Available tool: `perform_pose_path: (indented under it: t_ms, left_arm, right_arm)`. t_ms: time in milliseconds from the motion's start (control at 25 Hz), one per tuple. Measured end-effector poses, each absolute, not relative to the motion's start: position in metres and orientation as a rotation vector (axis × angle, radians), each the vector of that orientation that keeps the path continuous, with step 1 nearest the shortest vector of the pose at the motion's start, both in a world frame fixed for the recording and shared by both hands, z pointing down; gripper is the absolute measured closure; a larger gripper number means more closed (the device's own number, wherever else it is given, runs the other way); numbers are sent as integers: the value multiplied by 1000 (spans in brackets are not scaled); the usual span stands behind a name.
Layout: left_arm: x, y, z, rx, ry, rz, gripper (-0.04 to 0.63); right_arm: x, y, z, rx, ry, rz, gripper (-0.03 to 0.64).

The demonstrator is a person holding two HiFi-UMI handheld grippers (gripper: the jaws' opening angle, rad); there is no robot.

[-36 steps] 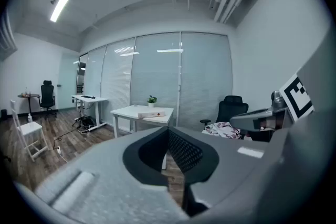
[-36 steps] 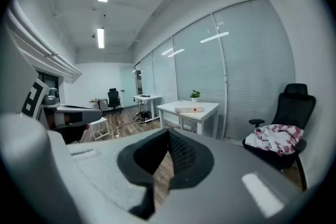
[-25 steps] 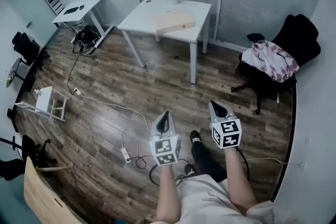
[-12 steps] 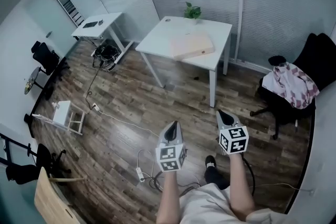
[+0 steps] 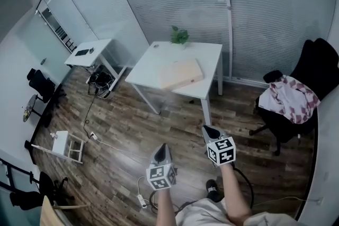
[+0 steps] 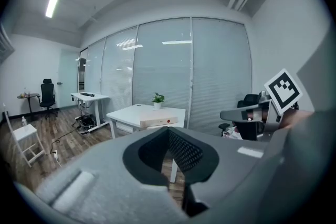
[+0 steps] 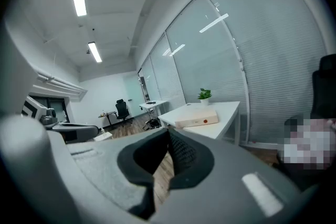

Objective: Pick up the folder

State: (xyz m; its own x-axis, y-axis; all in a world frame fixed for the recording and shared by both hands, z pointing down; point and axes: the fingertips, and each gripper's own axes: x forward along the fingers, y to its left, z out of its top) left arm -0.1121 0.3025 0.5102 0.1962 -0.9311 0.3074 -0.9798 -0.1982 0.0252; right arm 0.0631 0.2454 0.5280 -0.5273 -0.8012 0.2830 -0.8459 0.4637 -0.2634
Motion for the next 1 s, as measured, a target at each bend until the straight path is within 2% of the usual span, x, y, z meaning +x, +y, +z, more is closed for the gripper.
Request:
perform_pose_path:
  t_ms: [360, 600, 1000]
  left_arm:
    - [-106, 266, 519, 2195, -1883, 367, 591]
    - [-90, 231, 504, 2123, -1767, 70, 591]
    - [-98, 166, 513, 2160, -1740, 68, 591]
  right_arm:
    - [93, 212, 552, 1450, -2602, 695, 617]
    - [115, 189, 542, 1550, -2542, 630, 617]
    - [104, 140, 551, 1575, -2506, 654, 617]
